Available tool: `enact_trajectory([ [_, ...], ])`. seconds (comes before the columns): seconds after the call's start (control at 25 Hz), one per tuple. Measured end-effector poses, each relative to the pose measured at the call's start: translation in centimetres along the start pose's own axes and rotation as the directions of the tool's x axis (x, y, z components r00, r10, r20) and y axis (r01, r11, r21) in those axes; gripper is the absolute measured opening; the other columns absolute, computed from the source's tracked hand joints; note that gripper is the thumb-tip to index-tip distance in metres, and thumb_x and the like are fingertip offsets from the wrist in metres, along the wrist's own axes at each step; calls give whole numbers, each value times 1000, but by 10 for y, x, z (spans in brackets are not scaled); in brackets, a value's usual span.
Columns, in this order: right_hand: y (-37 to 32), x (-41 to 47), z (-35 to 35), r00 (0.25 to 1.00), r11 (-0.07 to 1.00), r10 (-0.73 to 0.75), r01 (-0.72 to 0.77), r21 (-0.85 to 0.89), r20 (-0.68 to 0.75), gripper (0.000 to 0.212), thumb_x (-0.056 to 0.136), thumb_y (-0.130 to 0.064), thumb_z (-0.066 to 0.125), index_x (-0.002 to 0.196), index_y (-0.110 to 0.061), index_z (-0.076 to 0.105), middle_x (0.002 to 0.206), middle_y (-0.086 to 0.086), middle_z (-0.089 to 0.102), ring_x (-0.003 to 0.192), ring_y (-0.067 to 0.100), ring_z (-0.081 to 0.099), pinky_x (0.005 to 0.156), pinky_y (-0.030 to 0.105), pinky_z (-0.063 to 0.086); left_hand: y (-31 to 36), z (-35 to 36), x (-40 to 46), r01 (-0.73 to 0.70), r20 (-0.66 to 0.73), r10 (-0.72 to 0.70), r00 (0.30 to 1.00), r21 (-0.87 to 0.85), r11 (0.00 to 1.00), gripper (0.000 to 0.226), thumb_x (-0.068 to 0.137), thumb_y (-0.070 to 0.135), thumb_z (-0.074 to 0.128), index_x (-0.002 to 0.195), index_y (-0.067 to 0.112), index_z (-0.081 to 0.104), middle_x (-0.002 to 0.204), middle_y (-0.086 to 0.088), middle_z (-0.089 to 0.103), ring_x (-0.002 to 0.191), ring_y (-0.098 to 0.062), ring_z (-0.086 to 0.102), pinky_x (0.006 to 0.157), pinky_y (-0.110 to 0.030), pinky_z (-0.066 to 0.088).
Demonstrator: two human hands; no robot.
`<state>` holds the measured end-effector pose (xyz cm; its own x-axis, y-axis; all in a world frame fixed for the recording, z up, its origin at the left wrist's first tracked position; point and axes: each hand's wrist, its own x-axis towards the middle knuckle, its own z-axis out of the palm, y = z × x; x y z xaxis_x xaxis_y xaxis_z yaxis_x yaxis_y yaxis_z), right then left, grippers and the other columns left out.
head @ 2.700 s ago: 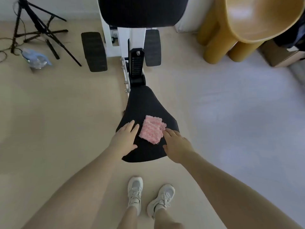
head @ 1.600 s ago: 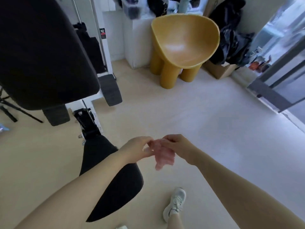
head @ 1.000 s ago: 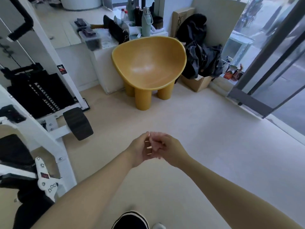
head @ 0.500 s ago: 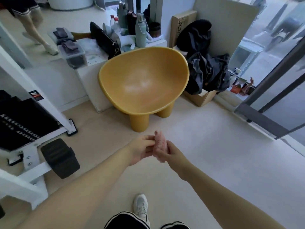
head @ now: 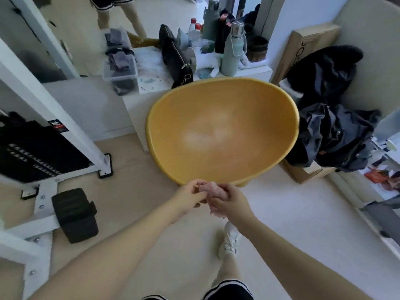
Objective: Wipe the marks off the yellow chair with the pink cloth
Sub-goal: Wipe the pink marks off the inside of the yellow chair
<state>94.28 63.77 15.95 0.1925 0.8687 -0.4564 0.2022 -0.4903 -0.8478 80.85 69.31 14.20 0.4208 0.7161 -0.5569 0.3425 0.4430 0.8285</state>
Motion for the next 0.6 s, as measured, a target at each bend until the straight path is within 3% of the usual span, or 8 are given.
enact_trajectory([
  [0.08, -15, 65, -19, 993, 999, -16, 22, -43, 119, 20, 79, -8, 67, 92, -23, 62, 80, -1, 67, 72, 16, 63, 64, 30, 55, 11, -7, 52, 39, -112, -48, 992, -83, 996, 21, 94, 0, 46, 109, 16, 50, 81, 3, 59, 66, -6, 53, 55, -14, 37],
  [0.16, -25, 123, -33, 971, 994, -51, 71, -80, 236, 20, 80, -5, 66, 87, -24, 63, 90, 3, 62, 78, 16, 60, 67, 28, 51, 22, -13, 95, 79, -198, -114, 974, -173, 982, 24, 92, -4, 47, 104, 15, 56, 74, 5, 59, 59, -3, 46, 49, -10, 32],
  [0.28, -36, 190, -38, 914, 969, -110, 186, -161, 390, 19, 84, -7, 65, 83, -25, 59, 102, -12, 48, 97, 6, 52, 75, 25, 50, 24, -16, 140, 95, -255, -165, 953, -265, 960, 25, 92, -1, 49, 89, 20, 63, 51, 17, 56, 53, -1, 42, 47, -12, 29],
  [0.36, -38, 233, -34, 838, 980, -50, 147, -138, 543, 15, 87, -5, 61, 86, -20, 56, 87, -14, 52, 75, 1, 53, 64, 19, 47, 25, -23, 169, 96, -310, -213, 927, -353, 931, 26, 92, 1, 50, 82, 21, 63, 54, 15, 56, 56, -4, 42, 47, -13, 29],
  [0.44, -39, 264, -22, 798, 989, 14, 78, -126, 603, 12, 88, -2, 59, 91, -12, 55, 68, -4, 55, 53, 5, 47, 50, 14, 40, 19, -32, 189, 82, -409, -236, 882, -358, 930, 23, 92, 1, 48, 93, 19, 62, 67, 5, 57, 56, -3, 48, 47, -11, 33],
  [0.52, -29, 290, -4, 821, 982, 40, 73, -175, 570, 14, 85, -2, 60, 86, -15, 58, 61, -2, 59, 48, 7, 46, 47, 15, 40, 4, -45, 201, 88, -495, -227, 839, -289, 953, 27, 92, 3, 49, 115, 17, 56, 78, -1, 59, 60, -5, 52, 51, -8, 37],
  [0.6, -11, 322, 16, 873, 948, -20, 171, -267, 488, 11, 80, -12, 62, 77, -22, 61, 55, -4, 60, 49, 8, 50, 52, 25, 46, -14, -63, 210, 98, -607, -128, 785, -83, 992, 34, 92, 7, 52, 126, 13, 52, 94, -4, 62, 77, -11, 56, 68, -10, 42],
])
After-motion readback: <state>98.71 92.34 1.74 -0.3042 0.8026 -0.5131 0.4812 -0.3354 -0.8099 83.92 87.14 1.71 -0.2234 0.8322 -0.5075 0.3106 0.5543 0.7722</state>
